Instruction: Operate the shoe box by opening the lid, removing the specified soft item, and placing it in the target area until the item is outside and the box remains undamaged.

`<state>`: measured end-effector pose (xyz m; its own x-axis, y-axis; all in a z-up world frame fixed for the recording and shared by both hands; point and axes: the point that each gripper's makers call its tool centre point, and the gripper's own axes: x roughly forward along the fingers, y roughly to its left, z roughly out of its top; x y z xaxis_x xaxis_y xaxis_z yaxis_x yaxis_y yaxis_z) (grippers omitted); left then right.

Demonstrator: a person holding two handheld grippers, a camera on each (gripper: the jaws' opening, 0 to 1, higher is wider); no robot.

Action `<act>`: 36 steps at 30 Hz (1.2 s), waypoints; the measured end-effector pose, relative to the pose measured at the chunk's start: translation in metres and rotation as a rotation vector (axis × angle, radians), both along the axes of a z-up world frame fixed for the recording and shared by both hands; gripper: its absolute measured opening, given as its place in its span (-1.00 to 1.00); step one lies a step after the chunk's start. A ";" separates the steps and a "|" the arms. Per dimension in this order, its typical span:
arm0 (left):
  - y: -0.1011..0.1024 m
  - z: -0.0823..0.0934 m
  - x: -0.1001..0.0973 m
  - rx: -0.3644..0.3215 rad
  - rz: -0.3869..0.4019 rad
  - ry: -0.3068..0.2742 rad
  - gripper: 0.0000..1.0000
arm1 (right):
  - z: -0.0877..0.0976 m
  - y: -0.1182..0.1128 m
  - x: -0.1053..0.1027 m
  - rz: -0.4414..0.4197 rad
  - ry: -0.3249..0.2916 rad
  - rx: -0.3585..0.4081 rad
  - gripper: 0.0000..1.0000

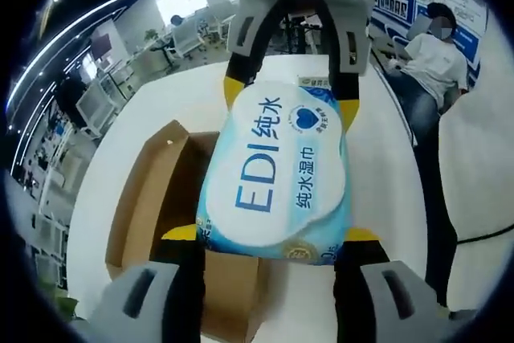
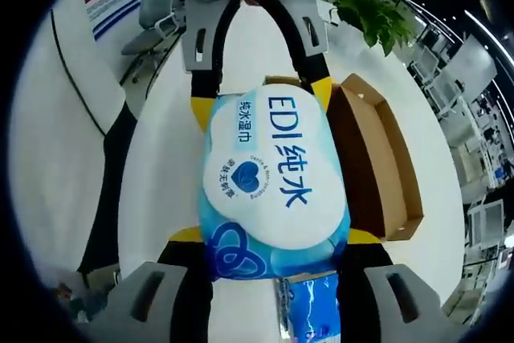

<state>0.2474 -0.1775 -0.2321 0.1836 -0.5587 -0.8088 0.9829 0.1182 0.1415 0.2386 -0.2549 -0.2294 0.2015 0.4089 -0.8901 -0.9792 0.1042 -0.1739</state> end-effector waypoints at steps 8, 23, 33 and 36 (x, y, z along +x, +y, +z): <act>-0.008 -0.006 -0.019 0.011 -0.004 0.008 0.28 | -0.004 -0.007 -0.020 0.000 0.000 0.017 0.19; -0.032 -0.019 -0.048 0.019 -0.038 0.013 0.28 | -0.015 -0.030 -0.050 -0.028 -0.001 0.018 0.19; -0.043 -0.032 -0.066 0.014 -0.047 0.044 0.28 | -0.026 -0.041 -0.069 -0.040 0.027 0.020 0.20; -0.046 -0.035 -0.069 0.017 -0.047 0.051 0.28 | -0.030 -0.044 -0.072 -0.037 0.036 0.024 0.20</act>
